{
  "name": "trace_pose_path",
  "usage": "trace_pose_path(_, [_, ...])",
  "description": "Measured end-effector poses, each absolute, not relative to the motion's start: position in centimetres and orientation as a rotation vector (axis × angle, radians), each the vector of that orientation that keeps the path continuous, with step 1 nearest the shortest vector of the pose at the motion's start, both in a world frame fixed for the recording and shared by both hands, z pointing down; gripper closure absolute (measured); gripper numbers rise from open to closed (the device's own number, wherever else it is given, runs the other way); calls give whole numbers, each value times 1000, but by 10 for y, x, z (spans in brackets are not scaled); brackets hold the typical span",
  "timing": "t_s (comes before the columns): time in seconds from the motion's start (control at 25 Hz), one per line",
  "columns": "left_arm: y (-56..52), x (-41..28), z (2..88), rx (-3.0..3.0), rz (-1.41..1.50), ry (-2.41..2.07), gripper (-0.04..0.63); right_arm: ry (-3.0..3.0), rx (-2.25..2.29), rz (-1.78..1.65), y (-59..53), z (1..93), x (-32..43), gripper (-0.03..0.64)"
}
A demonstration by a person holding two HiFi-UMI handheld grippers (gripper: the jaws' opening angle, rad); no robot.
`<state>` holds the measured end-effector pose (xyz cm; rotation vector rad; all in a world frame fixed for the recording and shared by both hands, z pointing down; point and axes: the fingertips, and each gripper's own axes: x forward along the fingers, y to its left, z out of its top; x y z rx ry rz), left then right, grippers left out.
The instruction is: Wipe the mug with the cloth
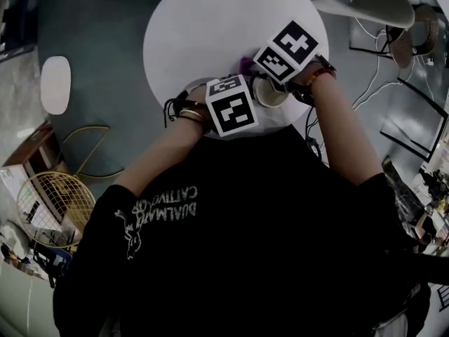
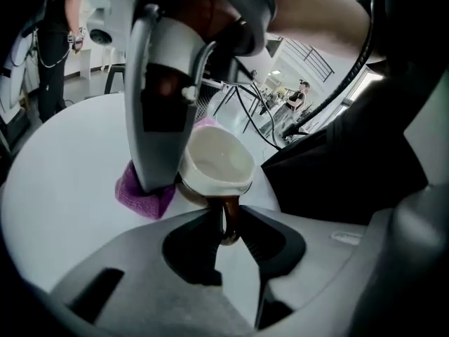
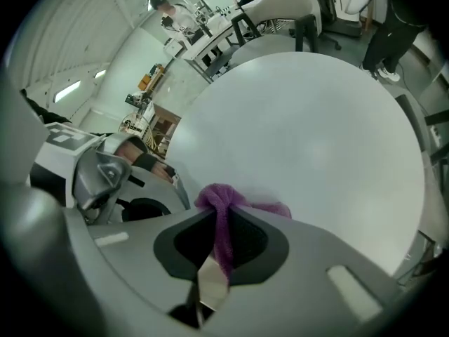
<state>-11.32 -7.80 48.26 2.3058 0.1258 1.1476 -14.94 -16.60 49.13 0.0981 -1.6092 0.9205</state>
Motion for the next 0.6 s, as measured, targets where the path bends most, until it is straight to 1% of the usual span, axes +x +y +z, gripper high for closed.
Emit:
trace_pose_path(0.2, [-75, -134, 479, 2378, 1057, 103, 507, -1570, 99, 927, -143, 483, -176, 586])
trace_pose_path(0.4, [-72, -144, 476, 2428, 954, 81, 497, -1527, 155, 931, -132, 476, -185, 587])
trace_pose_path(0.6, [-66, -166, 478, 2450, 849, 52, 483, -1520, 233, 1052, -115, 463, -209, 586])
